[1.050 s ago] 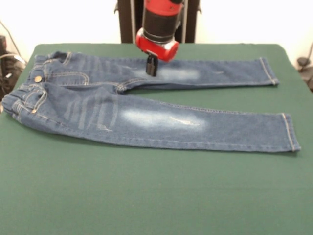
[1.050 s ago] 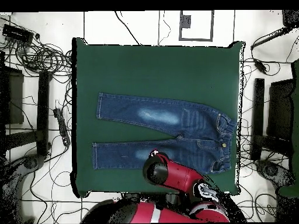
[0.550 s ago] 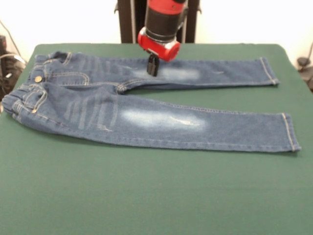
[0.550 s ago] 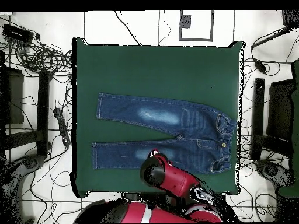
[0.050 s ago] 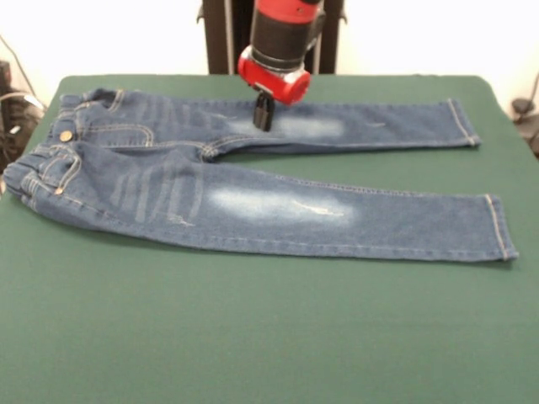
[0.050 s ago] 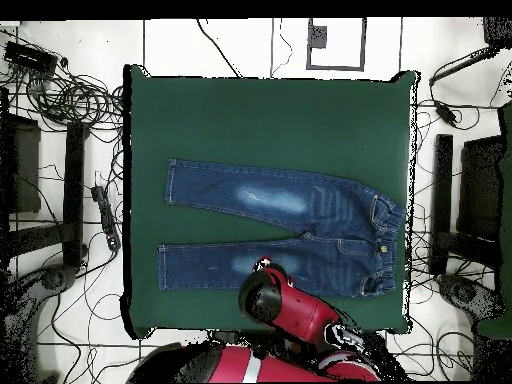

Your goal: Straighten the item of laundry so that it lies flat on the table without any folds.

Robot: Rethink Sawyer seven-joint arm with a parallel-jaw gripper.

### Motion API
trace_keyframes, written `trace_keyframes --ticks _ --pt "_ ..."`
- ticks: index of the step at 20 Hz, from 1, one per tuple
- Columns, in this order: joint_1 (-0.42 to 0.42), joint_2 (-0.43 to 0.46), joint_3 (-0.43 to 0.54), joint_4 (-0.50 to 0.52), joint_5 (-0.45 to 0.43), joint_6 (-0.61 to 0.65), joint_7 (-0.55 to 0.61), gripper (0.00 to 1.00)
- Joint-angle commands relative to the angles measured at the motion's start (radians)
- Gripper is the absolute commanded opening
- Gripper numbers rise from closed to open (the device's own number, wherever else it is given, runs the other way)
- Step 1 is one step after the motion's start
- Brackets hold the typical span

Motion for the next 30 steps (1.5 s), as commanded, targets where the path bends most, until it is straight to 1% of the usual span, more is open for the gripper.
trace_keyframes --ticks 1,4,11,13,18,21,25,28,30 --pt "0.083 0.057 0.192 0.055 0.127 0.001 0.317 0.0" --pt "0.099 0.036 0.204 0.087 0.163 0.005 0.34 0.0" --pt "0.117 0.028 0.242 0.145 0.236 -0.037 0.392 0.0" --pt "0.098 0.033 0.26 0.154 0.229 -0.051 0.393 0.0" --pt "0.079 0.036 0.256 0.152 0.207 -0.052 0.373 0.0" --pt "0.065 0.04 0.247 0.139 0.185 -0.043 0.346 0.0" --pt "0.031 0.055 0.227 0.097 0.138 -0.031 0.274 0.0" --pt "0.044 0.027 0.179 0.07 0.127 0.015 0.22 0.0" --pt "0.043 -0.001 0.173 0.08 0.128 0.036 0.222 0.0"
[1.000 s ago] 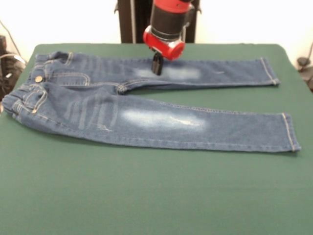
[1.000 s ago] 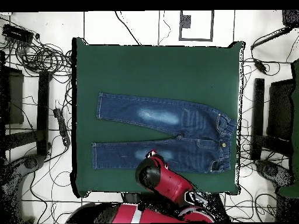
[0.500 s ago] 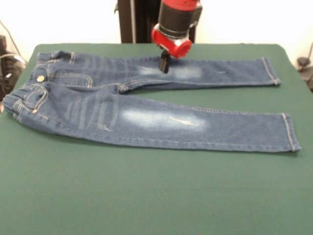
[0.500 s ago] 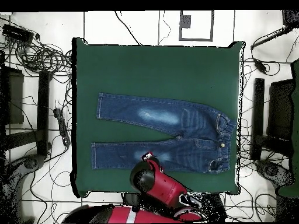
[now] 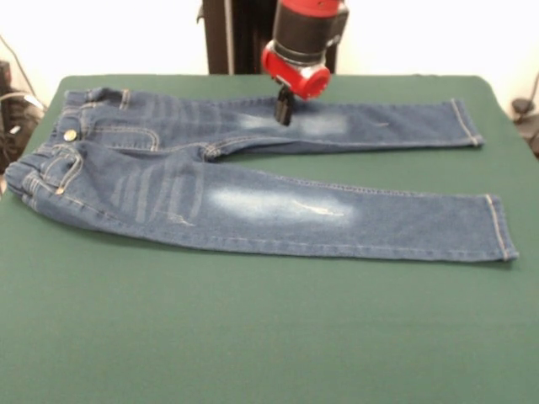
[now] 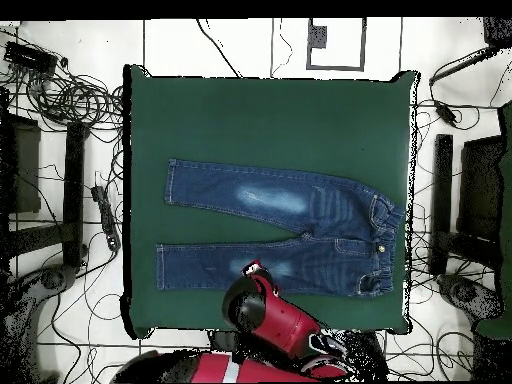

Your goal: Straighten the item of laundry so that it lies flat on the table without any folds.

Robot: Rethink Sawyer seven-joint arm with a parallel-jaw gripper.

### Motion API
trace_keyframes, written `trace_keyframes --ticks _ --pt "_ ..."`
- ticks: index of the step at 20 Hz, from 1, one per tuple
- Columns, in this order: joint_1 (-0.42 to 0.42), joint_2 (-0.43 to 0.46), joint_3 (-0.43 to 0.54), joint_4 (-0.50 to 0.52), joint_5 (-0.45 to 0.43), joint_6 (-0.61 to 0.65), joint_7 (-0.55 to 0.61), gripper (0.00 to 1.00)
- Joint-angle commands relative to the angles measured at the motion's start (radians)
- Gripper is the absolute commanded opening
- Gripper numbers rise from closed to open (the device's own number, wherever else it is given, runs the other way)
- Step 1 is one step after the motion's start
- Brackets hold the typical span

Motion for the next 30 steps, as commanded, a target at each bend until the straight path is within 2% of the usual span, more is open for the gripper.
trace_keyframes --ticks 1,8,13,17,23,30 --pt "0.01 0.004 0.122 -0.019 -0.016 0.131 0.122 0.0" --pt "0.073 -0.123 0.081 0.036 0.017 0.247 0.146 0.0" --pt "0.084 -0.161 0.108 0.076 0.025 0.236 0.195 0.0" --pt "0.106 -0.153 0.119 0.081 0.047 0.221 0.226 0.0" --pt "0.097 -0.072 0.16 0.065 0.051 0.128 0.259 0.0" --pt "0.138 0.0 0.176 0.025 0.089 0.068 0.302 0.0"
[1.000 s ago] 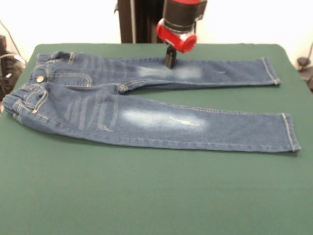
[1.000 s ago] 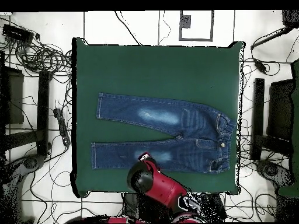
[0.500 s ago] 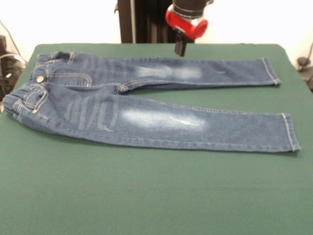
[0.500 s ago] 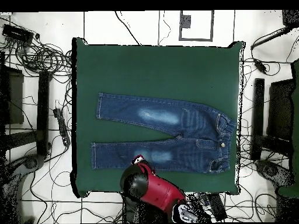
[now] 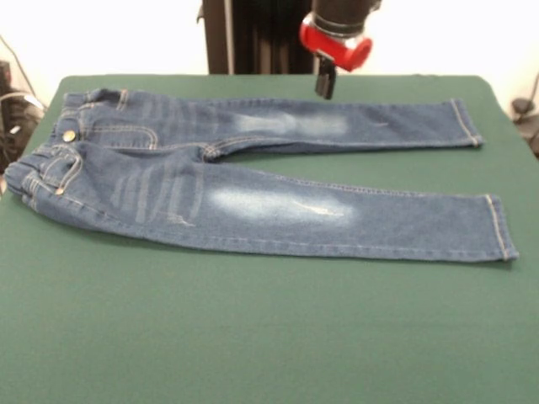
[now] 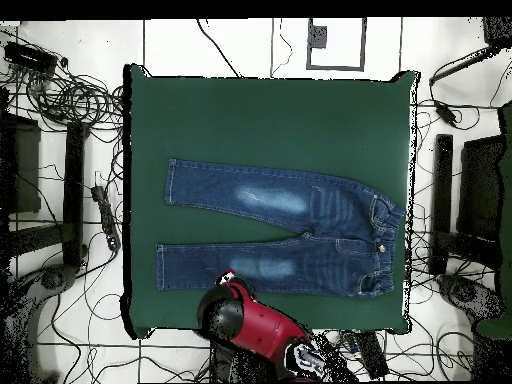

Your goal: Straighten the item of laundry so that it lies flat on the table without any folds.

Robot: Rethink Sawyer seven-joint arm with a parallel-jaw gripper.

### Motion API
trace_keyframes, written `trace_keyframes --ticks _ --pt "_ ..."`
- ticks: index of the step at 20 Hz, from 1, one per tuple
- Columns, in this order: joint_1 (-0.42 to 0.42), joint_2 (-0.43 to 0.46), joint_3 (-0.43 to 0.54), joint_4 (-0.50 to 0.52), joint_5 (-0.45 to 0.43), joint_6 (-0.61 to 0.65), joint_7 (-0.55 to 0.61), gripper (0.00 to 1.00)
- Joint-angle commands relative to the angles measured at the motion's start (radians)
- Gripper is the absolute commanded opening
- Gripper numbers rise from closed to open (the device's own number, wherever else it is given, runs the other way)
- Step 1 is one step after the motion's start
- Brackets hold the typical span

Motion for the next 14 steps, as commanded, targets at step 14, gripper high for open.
trace_keyframes --ticks 14 --pt "0.145 0.118 0.166 -0.034 0.219 -0.095 0.363 0.0"
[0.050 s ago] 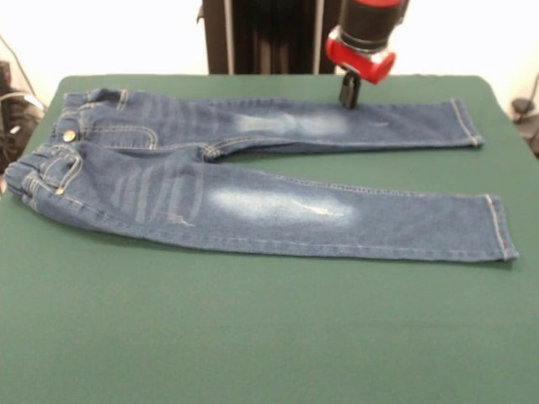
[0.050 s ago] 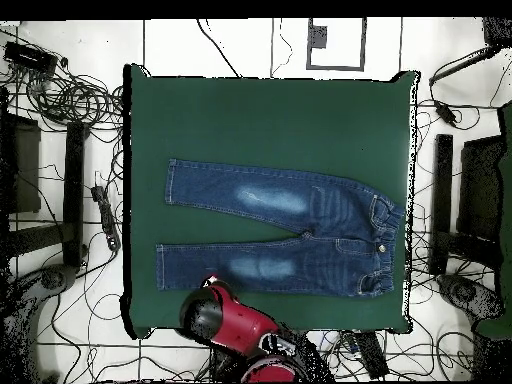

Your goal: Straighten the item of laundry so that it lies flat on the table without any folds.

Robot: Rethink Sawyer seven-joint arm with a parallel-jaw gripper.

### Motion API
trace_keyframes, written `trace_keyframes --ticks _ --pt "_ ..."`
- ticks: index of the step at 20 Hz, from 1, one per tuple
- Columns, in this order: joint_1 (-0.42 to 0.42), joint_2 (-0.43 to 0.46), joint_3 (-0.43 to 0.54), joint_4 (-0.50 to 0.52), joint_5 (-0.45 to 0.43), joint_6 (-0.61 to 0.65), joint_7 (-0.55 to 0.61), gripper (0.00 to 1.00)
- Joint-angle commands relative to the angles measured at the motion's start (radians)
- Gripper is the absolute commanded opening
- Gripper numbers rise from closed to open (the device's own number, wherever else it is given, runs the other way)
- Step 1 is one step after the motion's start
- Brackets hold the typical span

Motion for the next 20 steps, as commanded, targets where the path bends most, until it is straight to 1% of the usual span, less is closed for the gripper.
trace_keyframes --ticks 1,8,10,12,14,16,20 --pt "0.071 0.028 0.122 -0.029 0.146 -0.046 0.351 0.0" --pt "0.151 -0.085 0.062 -0.009 0.215 0.101 0.35 0.0" --pt "0.175 -0.105 0.041 -0.013 0.233 0.139 0.349 0.0" --pt "0.18 -0.111 0.044 -0.015 0.244 0.148 0.352 0.0" --pt "0.204 -0.097 0.032 -0.028 0.258 0.15 0.348 0.0" --pt "0.188 -0.073 0.07 -0.026 0.261 0.1 0.359 0.0" --pt "0.178 -0.019 0.108 -0.035 0.264 0.021 0.375 0.0"
